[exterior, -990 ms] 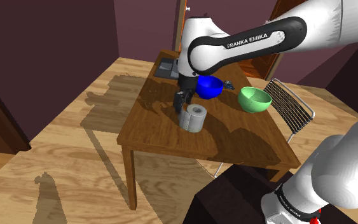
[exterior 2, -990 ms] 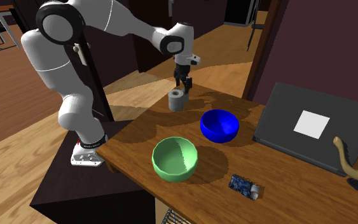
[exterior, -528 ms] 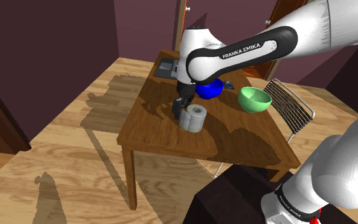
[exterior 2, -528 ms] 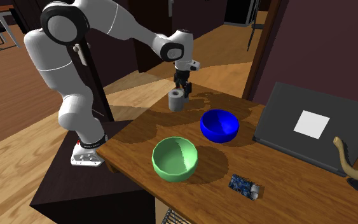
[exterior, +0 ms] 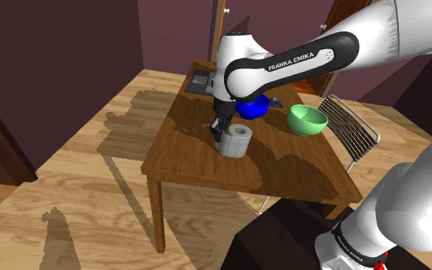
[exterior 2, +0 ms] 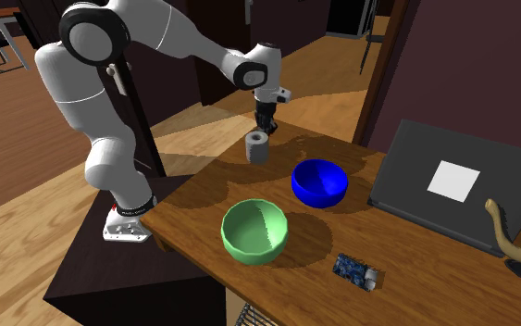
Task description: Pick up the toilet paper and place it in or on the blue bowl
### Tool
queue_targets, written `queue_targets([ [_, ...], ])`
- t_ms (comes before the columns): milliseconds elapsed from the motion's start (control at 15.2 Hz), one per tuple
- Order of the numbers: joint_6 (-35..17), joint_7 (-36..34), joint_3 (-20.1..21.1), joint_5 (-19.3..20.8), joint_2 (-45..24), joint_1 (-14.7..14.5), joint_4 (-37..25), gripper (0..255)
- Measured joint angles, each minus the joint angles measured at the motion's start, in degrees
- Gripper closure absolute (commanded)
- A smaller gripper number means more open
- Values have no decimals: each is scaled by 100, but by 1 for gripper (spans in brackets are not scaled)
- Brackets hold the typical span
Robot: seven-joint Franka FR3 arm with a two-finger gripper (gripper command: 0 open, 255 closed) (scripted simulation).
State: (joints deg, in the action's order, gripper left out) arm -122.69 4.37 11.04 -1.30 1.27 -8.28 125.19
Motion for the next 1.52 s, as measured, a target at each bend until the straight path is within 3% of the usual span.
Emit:
queue_targets([
  [528,38,5,-2,-3,17,2,-17,255],
  [1518,1124,45,-26,-63,381,15,-740,255],
])
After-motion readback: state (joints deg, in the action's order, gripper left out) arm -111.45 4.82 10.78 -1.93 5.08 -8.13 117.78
